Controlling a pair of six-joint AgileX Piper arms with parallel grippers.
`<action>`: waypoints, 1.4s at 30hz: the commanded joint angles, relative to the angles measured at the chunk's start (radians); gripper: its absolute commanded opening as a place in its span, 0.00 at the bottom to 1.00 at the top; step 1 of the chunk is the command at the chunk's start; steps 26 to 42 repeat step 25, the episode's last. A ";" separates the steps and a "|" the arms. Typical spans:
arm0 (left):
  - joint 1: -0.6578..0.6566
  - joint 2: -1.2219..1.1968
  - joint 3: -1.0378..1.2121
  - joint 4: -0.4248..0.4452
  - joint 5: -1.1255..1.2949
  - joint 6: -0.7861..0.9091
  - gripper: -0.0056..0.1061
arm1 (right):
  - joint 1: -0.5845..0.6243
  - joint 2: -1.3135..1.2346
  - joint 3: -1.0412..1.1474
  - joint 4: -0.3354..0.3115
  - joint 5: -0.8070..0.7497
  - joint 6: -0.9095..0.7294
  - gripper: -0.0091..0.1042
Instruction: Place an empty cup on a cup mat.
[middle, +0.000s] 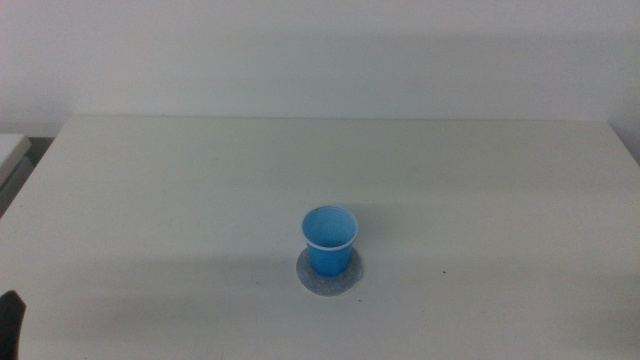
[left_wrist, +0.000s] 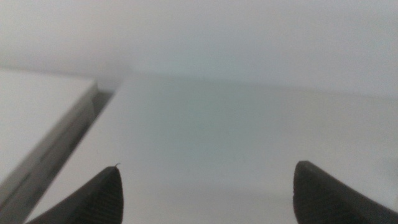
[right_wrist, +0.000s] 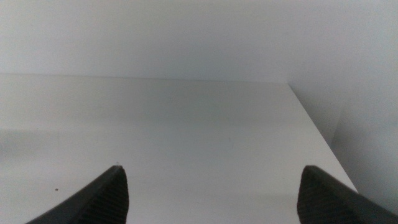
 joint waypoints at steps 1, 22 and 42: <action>0.008 -0.044 0.034 0.014 -0.023 0.003 0.89 | 0.002 -0.005 0.003 -0.005 -0.007 -0.004 0.90; 0.006 -0.044 0.089 0.071 -0.230 0.021 0.89 | 0.002 -0.005 0.003 -0.005 -0.007 -0.004 0.90; 0.006 -0.044 0.089 0.075 -0.230 0.021 0.89 | 0.002 -0.005 0.003 -0.005 -0.007 -0.004 0.90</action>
